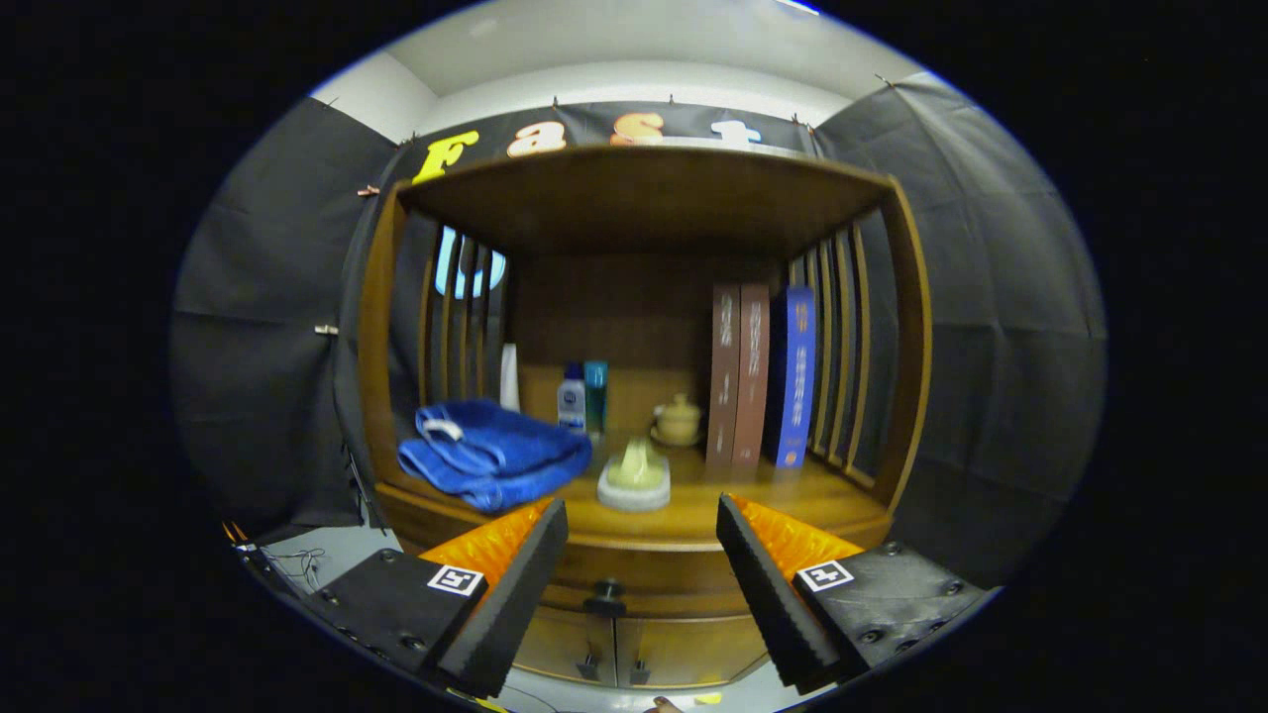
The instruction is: Pull open the drawer, take out the items inside it, and place them on the countertop above the cabinet.
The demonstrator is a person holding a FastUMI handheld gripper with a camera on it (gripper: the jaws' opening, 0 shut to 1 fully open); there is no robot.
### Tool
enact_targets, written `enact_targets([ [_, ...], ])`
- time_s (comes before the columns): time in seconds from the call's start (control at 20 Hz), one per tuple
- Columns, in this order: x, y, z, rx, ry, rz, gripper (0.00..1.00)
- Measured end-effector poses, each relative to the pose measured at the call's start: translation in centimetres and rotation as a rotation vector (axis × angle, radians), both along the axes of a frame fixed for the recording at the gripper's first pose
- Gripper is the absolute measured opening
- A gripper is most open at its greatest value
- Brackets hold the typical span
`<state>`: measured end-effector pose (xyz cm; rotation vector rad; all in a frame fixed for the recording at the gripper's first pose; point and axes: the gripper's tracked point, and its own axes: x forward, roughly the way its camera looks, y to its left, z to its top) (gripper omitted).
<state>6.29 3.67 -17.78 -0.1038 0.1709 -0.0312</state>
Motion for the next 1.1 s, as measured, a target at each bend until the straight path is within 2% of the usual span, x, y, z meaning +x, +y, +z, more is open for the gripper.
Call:
enact_targets([
  [0.2, -1.8, -0.1, 8.1, 0.083, -0.061, -0.009, 0.99],
  [0.45, -5.2, 0.6, 12.1, 0.091, -0.068, 0.011, 0.99],
  [0.75, -7.5, 0.3, 12.8, 0.111, -0.081, -0.012, 0.99],
  [1.1, -7.5, 1.2, 13.0, 0.113, -0.1, 0.007, 0.99],
])
